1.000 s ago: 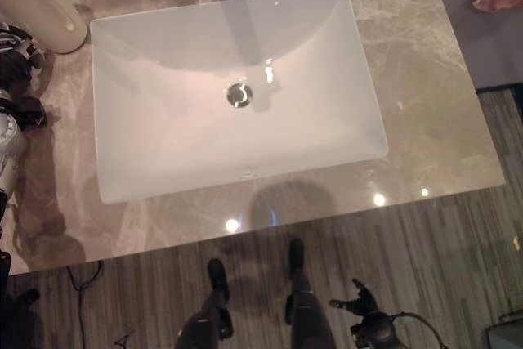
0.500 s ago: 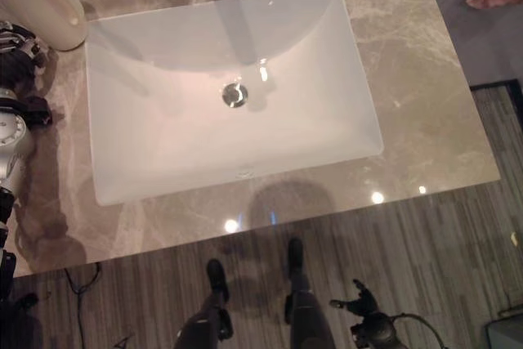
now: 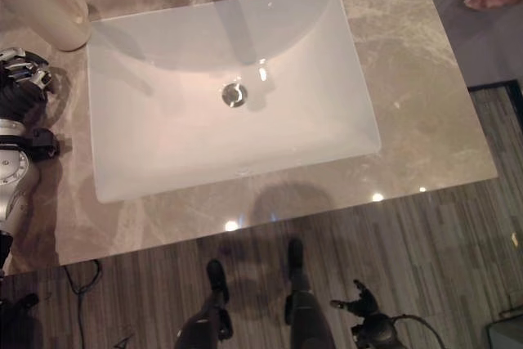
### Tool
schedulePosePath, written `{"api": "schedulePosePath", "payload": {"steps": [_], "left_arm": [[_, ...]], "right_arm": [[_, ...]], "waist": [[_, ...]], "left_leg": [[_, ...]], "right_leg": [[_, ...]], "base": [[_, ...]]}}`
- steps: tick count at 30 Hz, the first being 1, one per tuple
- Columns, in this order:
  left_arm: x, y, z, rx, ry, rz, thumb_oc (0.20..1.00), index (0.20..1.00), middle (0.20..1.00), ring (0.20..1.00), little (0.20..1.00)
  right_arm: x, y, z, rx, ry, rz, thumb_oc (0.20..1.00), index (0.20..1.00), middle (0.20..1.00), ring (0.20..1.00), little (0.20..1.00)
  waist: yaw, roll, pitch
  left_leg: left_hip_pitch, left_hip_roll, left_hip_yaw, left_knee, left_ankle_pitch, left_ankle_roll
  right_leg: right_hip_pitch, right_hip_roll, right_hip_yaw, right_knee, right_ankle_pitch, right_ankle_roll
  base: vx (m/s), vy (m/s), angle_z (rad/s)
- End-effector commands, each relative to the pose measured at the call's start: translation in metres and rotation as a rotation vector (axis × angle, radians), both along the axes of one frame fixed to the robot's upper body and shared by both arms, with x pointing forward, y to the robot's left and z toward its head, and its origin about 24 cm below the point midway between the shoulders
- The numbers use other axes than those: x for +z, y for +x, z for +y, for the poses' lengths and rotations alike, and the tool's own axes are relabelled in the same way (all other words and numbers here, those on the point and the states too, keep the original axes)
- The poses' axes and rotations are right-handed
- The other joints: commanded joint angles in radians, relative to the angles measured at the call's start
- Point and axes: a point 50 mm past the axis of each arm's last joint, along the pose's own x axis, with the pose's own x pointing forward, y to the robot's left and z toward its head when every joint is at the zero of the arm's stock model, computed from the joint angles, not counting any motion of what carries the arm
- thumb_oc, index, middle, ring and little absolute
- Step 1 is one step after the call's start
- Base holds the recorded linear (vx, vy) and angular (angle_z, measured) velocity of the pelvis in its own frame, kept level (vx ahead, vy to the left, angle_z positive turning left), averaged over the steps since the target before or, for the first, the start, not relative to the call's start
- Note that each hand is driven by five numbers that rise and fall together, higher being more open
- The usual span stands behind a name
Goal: Put brush and paste in cup on sink, flatten towel.
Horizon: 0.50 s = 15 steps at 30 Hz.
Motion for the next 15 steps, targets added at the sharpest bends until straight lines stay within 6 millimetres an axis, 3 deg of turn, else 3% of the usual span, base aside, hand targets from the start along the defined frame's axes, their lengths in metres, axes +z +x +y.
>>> {"api": "schedulePosePath", "payload": {"steps": [1,11,15], "left_arm": [[0.006,0.009,0.000,0.015,0.024,-0.005,0.200,0.200,0.200,0.200,0.200],[0.021,0.029,0.003,0.066,0.040,0.032,0.200,0.200,0.200,0.200,0.200],[0.033,0.036,0.013,0.132,0.021,0.040,0.200,0.200,0.200,0.200,0.200]], "right_arm": [[0.003,-0.011,-0.019,-0.011,-0.039,0.017,1.000,1.000,1.000,1.000,1.000],[0.002,-0.016,-0.022,-0.019,-0.039,0.032,1.000,1.000,1.000,1.000,1.000],[0.003,-0.013,-0.023,-0.010,-0.038,0.024,1.000,1.000,1.000,1.000,1.000]], "waist": [[-0.009,0.005,0.010],[-0.026,0.009,0.004],[-0.036,0.013,0.006]], "left_leg": [[-0.016,0.030,-0.098,0.003,0.036,-0.011],[-0.024,0.027,-0.091,0.003,0.037,-0.012],[-0.030,0.026,-0.089,0.003,0.040,-0.012]], "right_leg": [[0.071,-0.074,0.035,-0.001,-0.010,0.093],[0.061,-0.076,0.040,-0.001,-0.005,0.096],[0.052,-0.080,0.041,-0.001,0.001,0.098]], "base": [[0.00,0.000,0.00],[0.00,-0.001,-0.01],[0.00,0.000,0.00]]}}
